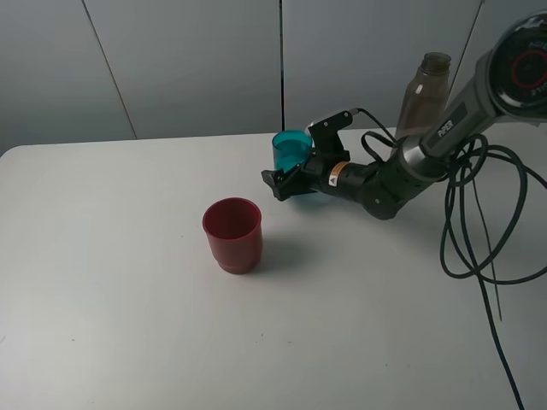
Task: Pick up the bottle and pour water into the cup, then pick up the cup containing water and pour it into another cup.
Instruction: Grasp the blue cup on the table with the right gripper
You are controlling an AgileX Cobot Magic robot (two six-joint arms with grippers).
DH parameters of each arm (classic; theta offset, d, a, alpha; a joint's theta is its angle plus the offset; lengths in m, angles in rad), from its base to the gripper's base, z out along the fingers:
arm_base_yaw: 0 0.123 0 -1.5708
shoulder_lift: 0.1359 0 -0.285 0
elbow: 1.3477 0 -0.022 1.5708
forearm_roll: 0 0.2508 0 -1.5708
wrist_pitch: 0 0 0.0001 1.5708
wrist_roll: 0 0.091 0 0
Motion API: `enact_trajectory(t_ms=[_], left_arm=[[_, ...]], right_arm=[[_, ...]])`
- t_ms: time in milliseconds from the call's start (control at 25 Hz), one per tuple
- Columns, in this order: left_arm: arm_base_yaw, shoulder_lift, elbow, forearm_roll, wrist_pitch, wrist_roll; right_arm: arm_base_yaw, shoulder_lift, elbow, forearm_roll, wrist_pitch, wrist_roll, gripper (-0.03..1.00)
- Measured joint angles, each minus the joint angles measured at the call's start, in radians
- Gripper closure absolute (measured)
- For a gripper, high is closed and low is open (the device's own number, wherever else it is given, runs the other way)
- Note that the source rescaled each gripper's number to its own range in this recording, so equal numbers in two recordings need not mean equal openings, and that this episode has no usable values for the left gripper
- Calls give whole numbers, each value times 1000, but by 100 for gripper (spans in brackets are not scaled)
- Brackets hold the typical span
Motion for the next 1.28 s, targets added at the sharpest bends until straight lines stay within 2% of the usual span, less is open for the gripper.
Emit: enact_trajectory(t_ms=[160,880,920,960,1000,1040,1080,1280], left_arm=[[0,0,0,0,0,0],[0,0,0,0,0,-2],[0,0,0,0,0,-2],[0,0,0,0,0,-2],[0,0,0,0,0,-2],[0,0,0,0,0,-2],[0,0,0,0,0,-2],[0,0,0,0,0,-2]], right_arm=[[0,2,-4,0,-37,0,-3],[0,13,-4,23,-69,-2,-3],[0,13,-4,23,-69,-2,9],[0,13,-4,23,-69,-2,27],[0,13,-4,23,-69,-2,64],[0,13,-4,27,-70,-2,94],[0,13,-4,27,-70,-2,90],[0,13,-5,27,-70,-2,91]])
